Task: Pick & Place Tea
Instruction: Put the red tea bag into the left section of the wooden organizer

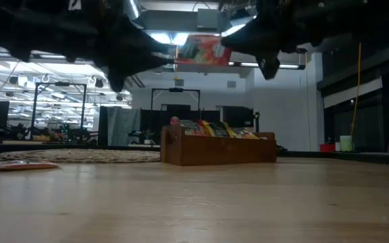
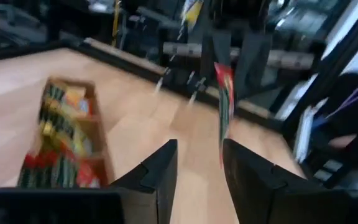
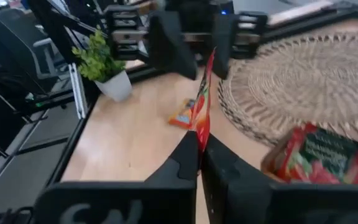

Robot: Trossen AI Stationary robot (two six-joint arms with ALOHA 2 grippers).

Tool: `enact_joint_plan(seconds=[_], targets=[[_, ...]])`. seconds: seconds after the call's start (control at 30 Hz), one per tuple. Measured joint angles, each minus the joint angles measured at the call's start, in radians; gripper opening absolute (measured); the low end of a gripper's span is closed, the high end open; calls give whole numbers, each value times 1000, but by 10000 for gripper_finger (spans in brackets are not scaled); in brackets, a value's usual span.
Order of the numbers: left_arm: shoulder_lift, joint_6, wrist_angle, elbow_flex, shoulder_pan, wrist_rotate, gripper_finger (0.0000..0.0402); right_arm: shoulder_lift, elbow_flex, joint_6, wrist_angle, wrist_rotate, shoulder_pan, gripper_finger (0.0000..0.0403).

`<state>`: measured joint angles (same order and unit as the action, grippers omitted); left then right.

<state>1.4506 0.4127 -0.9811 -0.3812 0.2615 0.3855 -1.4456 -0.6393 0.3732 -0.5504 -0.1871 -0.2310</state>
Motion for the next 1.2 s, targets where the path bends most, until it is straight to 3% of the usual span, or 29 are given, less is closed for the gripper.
enact_joint_plan(seconds=[0.23,0.37,1.2], targets=[[0,45,-14,-39,-137,-269,127,0,-45,-74,1,4,19,8],[0,28,-10,-68,-169,-364,125,0,-51,-92,0,5,42,8],[0,22,16,-78,-174,-417,118,0,-51,-115,48,68,89,8]])
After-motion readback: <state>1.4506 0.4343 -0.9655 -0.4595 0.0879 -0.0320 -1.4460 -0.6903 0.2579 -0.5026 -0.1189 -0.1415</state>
